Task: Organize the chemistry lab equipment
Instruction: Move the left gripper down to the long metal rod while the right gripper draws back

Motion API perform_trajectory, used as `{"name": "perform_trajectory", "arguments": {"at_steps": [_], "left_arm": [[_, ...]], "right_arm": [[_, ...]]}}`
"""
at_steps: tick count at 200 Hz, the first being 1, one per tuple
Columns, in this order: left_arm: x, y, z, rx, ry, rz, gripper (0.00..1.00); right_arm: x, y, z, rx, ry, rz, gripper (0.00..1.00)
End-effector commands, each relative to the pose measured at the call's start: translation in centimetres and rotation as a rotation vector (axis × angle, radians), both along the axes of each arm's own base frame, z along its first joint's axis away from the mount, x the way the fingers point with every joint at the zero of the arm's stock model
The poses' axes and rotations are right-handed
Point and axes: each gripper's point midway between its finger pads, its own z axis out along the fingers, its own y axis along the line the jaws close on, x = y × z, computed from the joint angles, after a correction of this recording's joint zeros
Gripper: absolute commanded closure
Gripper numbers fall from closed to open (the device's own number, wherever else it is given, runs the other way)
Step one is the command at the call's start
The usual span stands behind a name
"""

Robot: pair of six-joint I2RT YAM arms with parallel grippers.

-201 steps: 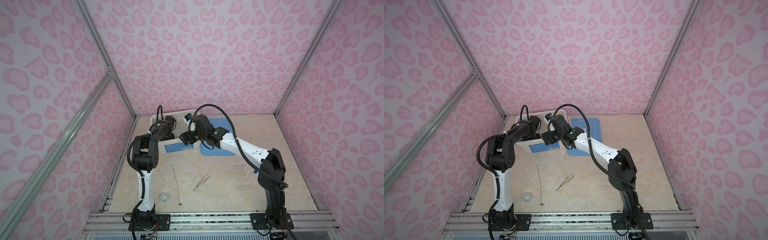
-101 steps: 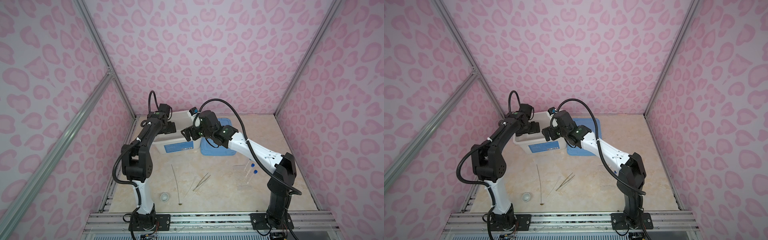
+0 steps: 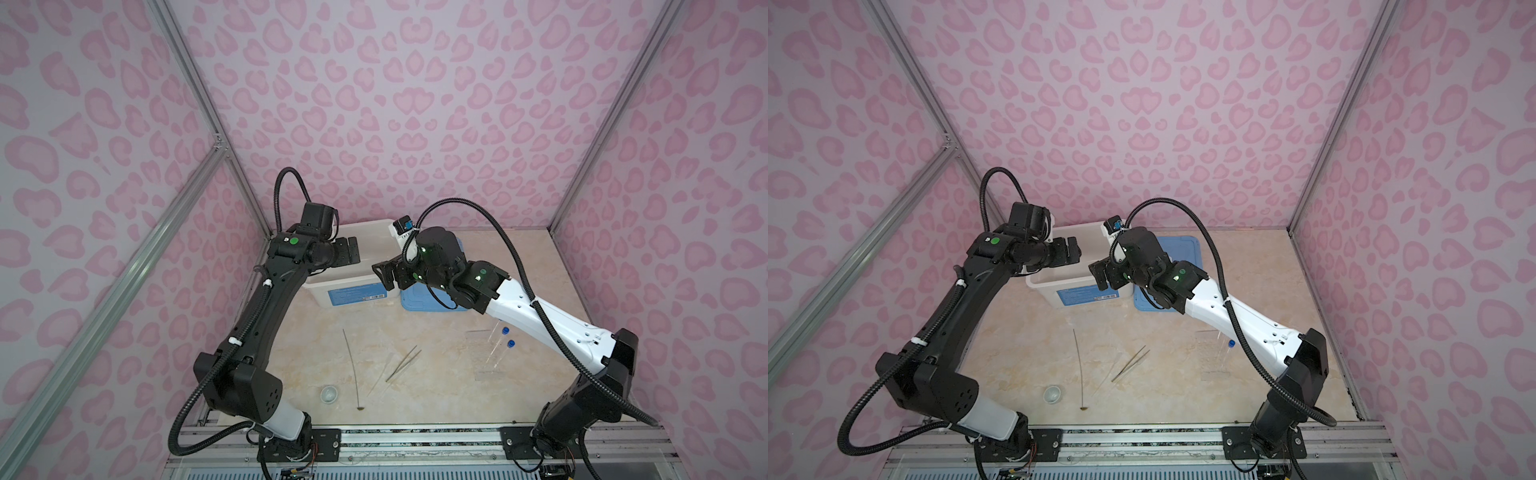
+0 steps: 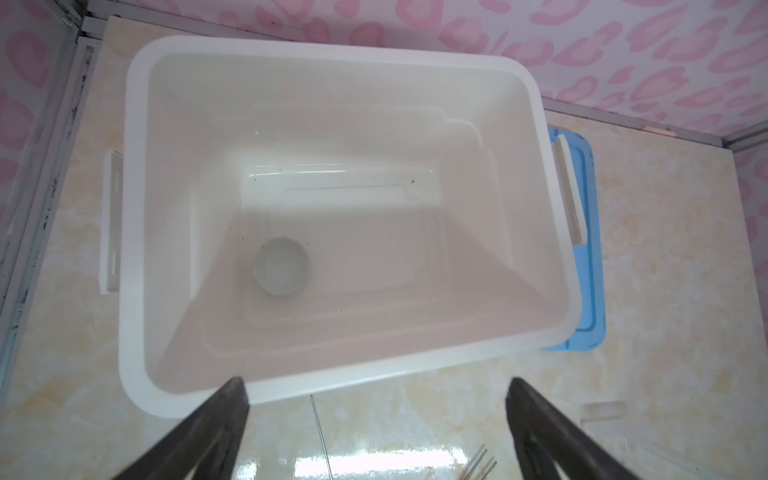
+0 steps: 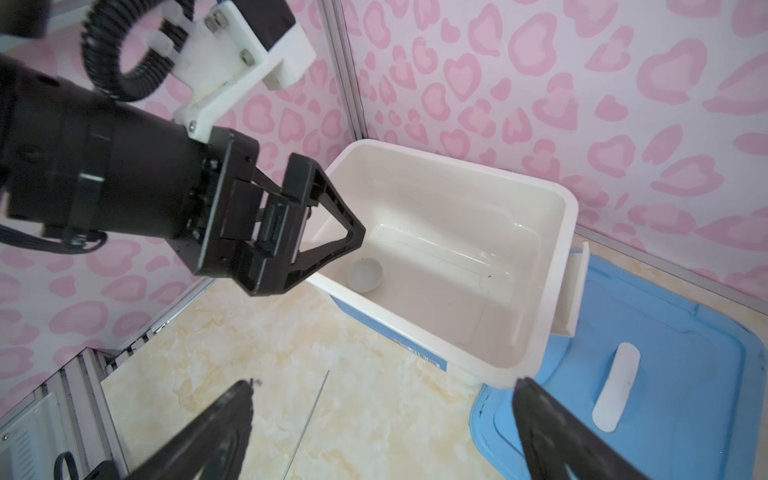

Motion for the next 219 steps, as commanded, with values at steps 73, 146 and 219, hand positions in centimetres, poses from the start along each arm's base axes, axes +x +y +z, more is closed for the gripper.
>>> {"name": "perform_trajectory", "arguments": {"at_steps": [73,146,219], "left_arm": [[-11.2,-1.5,-5.5,-0.030,0.144,-0.077,0.05],[-15.4,-2.5,-10.6,-0.046,0.234,-0.065,0.17],[-18.0,-2.9,-18.2,0.007,0.349,-0.009,0.28]], "right_arm": [[-6.5,-3.5,-6.8,-0.201,0.079,-0.032,0.02],[-9.5,-3.5,-11.3,-0.246,0.135,-0.023,0.02],[-11.3,-2.8,-15.2,-0.247,0.242,0.000,0.02]]}}
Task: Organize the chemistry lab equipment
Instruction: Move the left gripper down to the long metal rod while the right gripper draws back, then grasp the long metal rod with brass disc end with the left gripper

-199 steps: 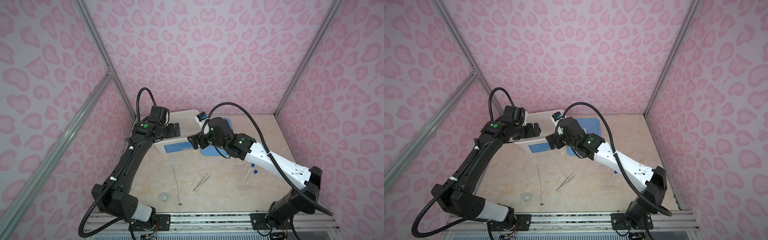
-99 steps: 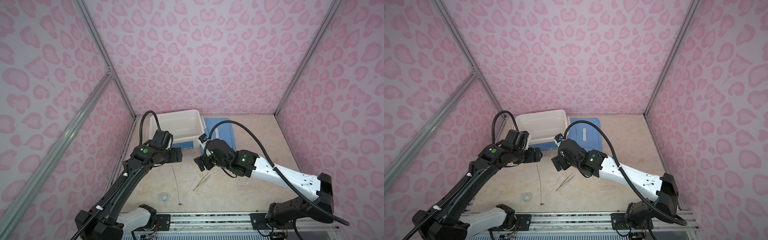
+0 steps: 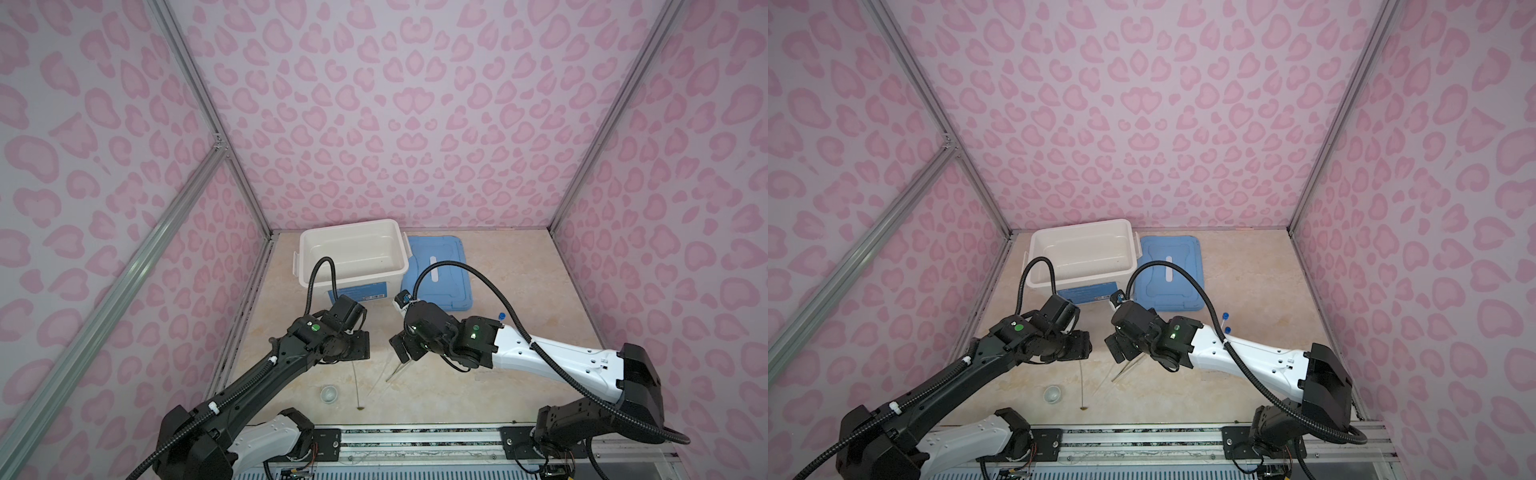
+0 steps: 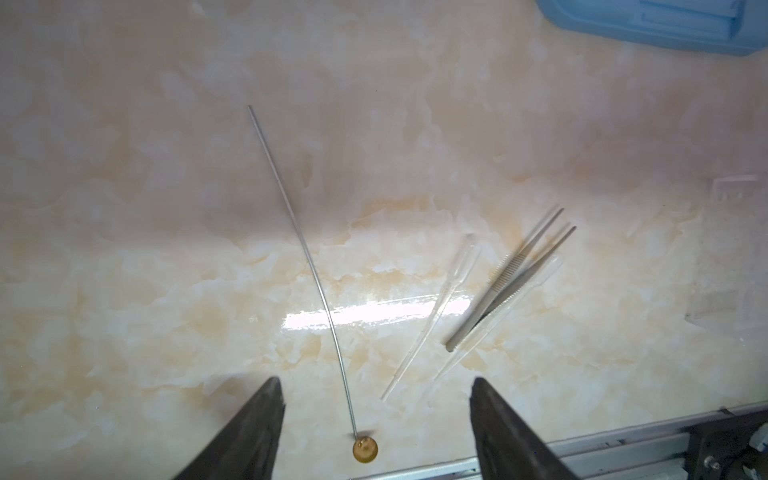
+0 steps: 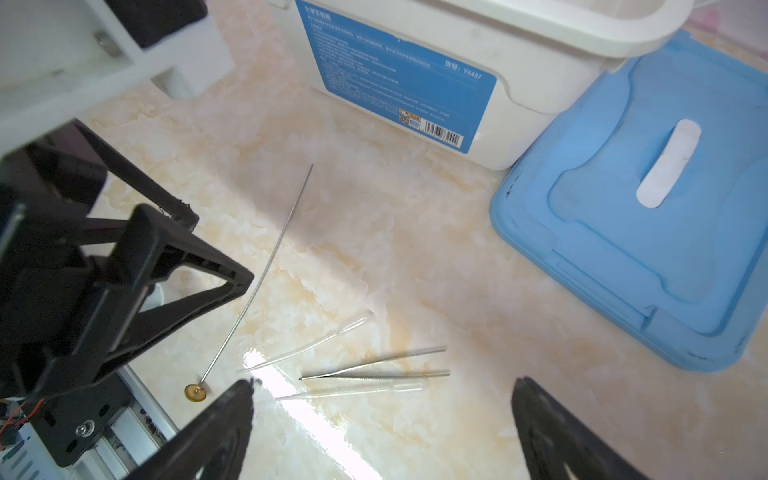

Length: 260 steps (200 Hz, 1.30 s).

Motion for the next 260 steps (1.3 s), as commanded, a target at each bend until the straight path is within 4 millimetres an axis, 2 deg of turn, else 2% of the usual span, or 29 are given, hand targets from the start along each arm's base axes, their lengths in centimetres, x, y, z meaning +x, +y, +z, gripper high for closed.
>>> {"name": "perform_trajectory", "arguments": {"at_steps": [1,26,59,110,153,229,238,260], "left_arm": [[0.3,0.1,-1.5,0.000,-0.003,0.067,0.28],[-0.4,0.0,-2.9,0.012,0.012,0.088,0.31],[-0.8,1.0,-5.1,0.066,0.023,0.127,0.37],[-0.8,1.1,-8.1,0.098,0.061,0.149,0.45],[-0.3,1.9,-8.6,0.161,0.041,0.160,0.52],[0.0,1.6,-9.5,0.165,0.048,0.167,0.62],[-0.1,1.7,-9.7,0.170,0.053,0.170,0.67],[-0.2,1.8,-10.2,0.178,0.069,0.177,0.70]], "right_arm": [[-0.4,0.7,-0.6,0.046,0.033,-0.005,0.02],[-0.7,0.3,-1.6,0.069,0.054,-0.031,0.02],[-0.9,-0.2,-3.1,0.051,0.076,-0.052,0.03],[-0.7,-0.6,-3.4,0.016,0.063,-0.055,0.03],[-0.7,-0.6,-3.9,0.009,0.066,-0.057,0.03],[-0.6,-0.5,-3.8,0.000,0.063,-0.057,0.04],[-0.6,-0.4,-3.7,0.004,0.063,-0.056,0.03],[-0.7,-0.4,-3.7,0.002,0.062,-0.056,0.04]]}}
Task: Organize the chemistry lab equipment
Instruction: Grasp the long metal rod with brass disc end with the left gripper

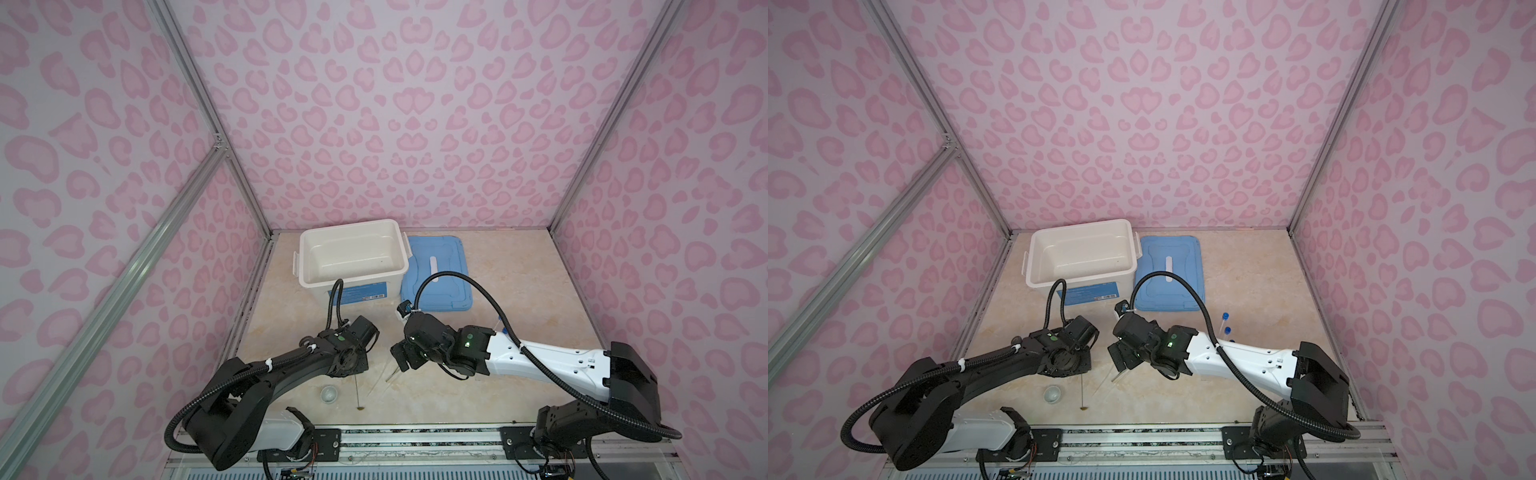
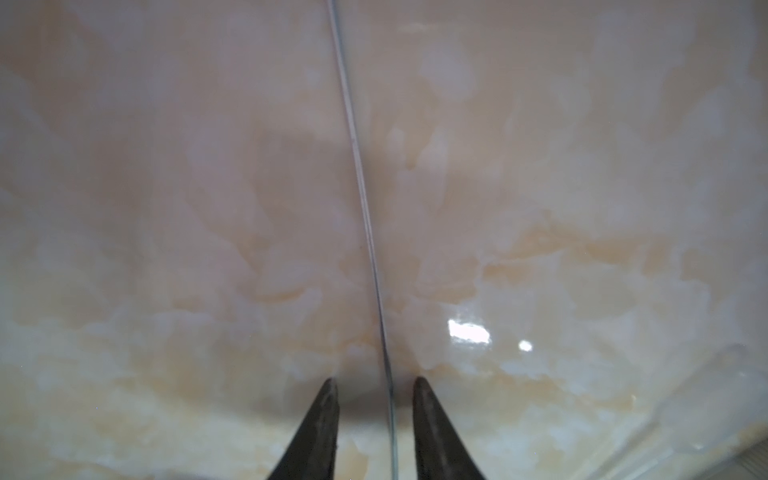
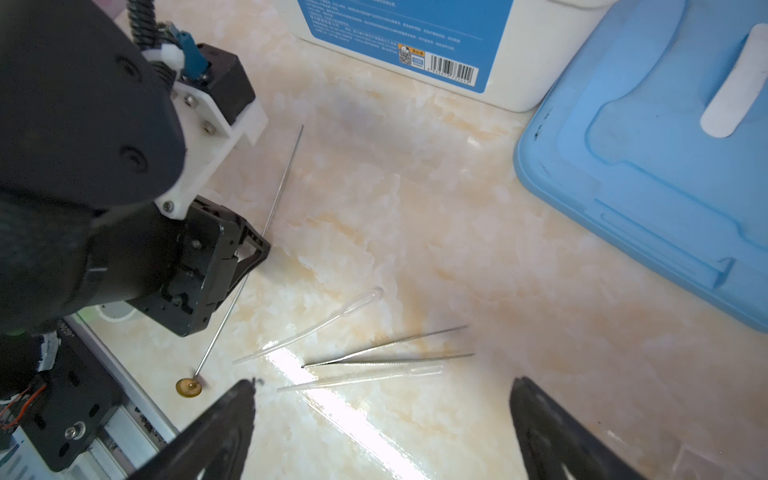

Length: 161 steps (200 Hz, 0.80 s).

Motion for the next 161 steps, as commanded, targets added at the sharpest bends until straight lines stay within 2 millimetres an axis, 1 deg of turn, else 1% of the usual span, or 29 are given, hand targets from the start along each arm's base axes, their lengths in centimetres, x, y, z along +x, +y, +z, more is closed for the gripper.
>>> {"name": "perform_trajectory", "arguments": {"at_steps": [1,6,21,30,34,68,70,75,84,117,128,161], "left_arm": [[-0.2,0.1,-0.7,0.003,0.016,0.021,0.70],[-0.2,0.1,-0.7,0.003,0.016,0.021,0.73],[-0.3,0.1,-1.0,0.006,0.019,0.023,0.75],[-0.3,0.1,-1.2,0.008,0.023,0.021,0.85],[-0.2,0.0,-1.2,0.006,0.023,0.020,0.87],[-0.1,-0.2,-1.5,0.006,0.031,0.016,0.88],[-0.2,-0.2,-1.5,0.006,0.032,0.015,0.89],[-0.1,-0.2,-1.5,0.006,0.032,0.014,0.94],[-0.1,-0.2,-1.5,0.006,0.031,0.013,0.97],[-0.1,-0.3,-1.5,0.004,0.034,0.011,0.97],[-0.1,-0.3,-1.4,0.003,0.033,0.009,0.99],[0.4,-0.5,-0.5,-0.007,0.001,0.004,0.99]], "right_arm": [[0.1,-0.1,-0.1,-0.010,-0.007,-0.011,0.04],[0.1,-0.1,-0.1,-0.012,-0.007,-0.010,0.04],[0.1,-0.2,-0.1,-0.012,-0.009,-0.011,0.03],[0.1,-0.2,-0.1,-0.014,-0.010,-0.011,0.04],[0.0,-0.2,-0.2,-0.014,-0.010,-0.010,0.03],[0.1,-0.2,-0.3,-0.018,-0.011,-0.012,0.04],[0.1,-0.2,-0.3,-0.018,-0.010,-0.010,0.04],[0.1,-0.2,-0.3,-0.019,-0.010,-0.009,0.04],[0.1,-0.2,-0.4,-0.020,-0.010,-0.011,0.04],[0.1,-0.1,-0.6,-0.026,-0.010,-0.007,0.04],[0.1,-0.1,-0.7,-0.029,-0.007,-0.005,0.04],[0.1,0.0,-0.5,-0.018,-0.014,-0.005,0.04]]}}
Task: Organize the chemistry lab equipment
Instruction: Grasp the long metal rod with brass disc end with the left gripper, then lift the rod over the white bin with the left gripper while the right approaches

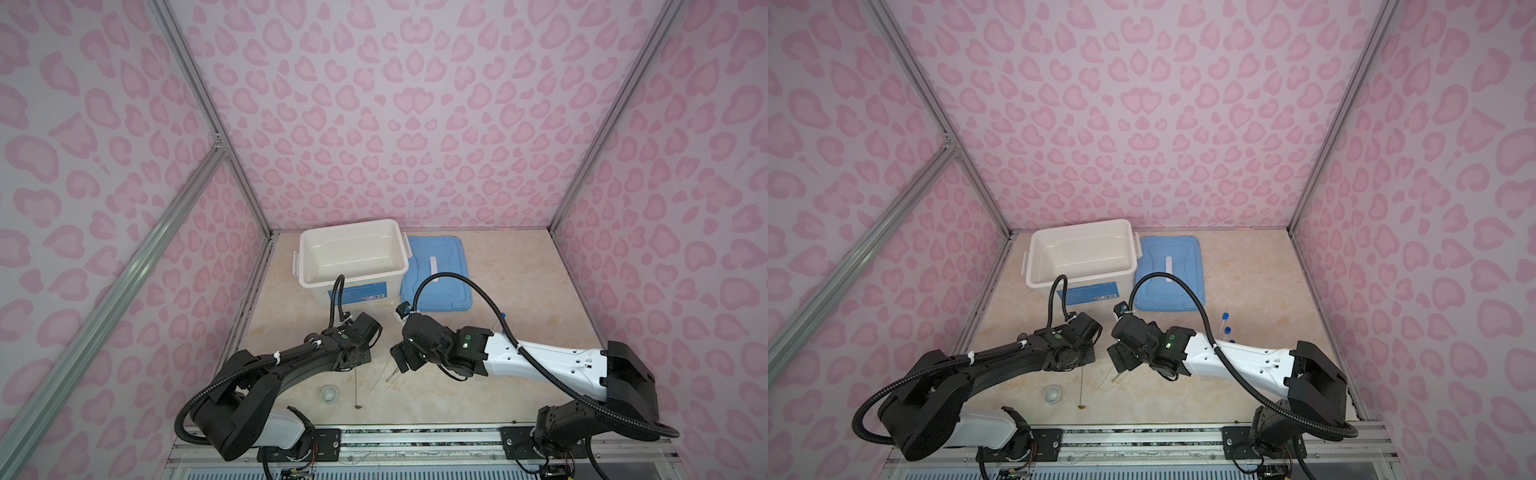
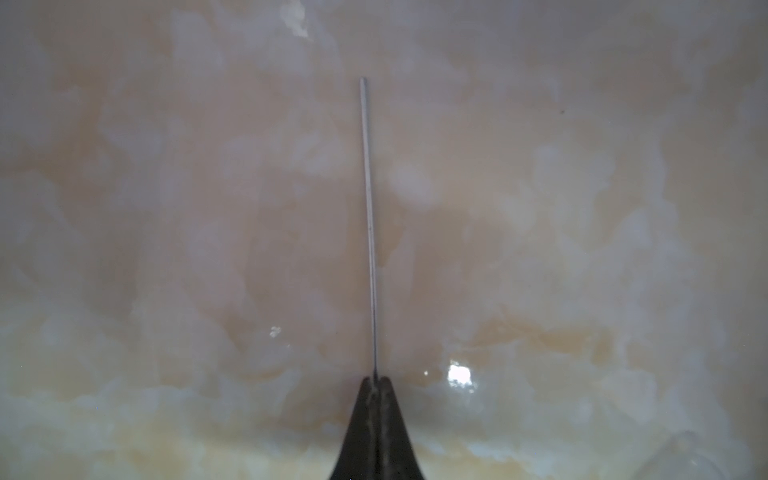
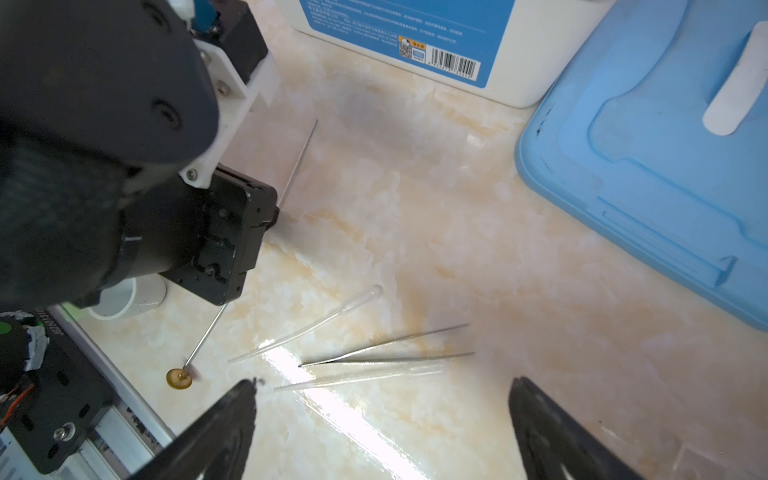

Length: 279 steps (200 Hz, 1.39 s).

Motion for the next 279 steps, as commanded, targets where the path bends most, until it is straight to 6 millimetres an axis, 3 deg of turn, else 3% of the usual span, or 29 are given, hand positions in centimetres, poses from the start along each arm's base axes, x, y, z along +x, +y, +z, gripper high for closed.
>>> {"name": "perform_trajectory", "arguments": {"at_steps": [1,47,87,112,148,184,240,279], "left_arm": [[-1.9,0.1,-0.4,-0.014,0.084,-0.014,0.99],[-0.4,-0.7,2.3,-0.051,0.007,-0.019,0.99],[0.0,-0.6,2.4,-0.025,0.000,-0.031,0.99],[0.5,-0.8,3.8,-0.041,-0.042,-0.045,0.99],[1.1,-0.4,7.0,-0.045,-0.145,-0.090,0.99],[1.2,-1.6,10.2,-0.110,-0.222,-0.204,0.99],[1.5,-3.1,17.1,-0.107,-0.350,-0.466,0.99],[3.1,-4.1,22.6,-0.039,-0.462,-0.653,0.97]], "right_arm": [[0.2,-0.1,-0.1,-0.005,-0.011,-0.006,0.04],[0.3,0.0,0.1,-0.002,-0.016,-0.008,0.04],[0.3,0.0,0.0,-0.004,-0.013,-0.007,0.04],[0.3,-0.1,0.4,0.004,-0.018,-0.010,0.05],[0.8,-0.9,2.1,0.051,-0.048,-0.051,0.05],[1.6,-2.1,3.6,0.064,-0.081,-0.077,0.05],[3.1,-4.7,6.7,0.171,-0.105,-0.139,0.05],[4.8,-6.4,9.5,0.228,-0.173,-0.168,0.05]]}}
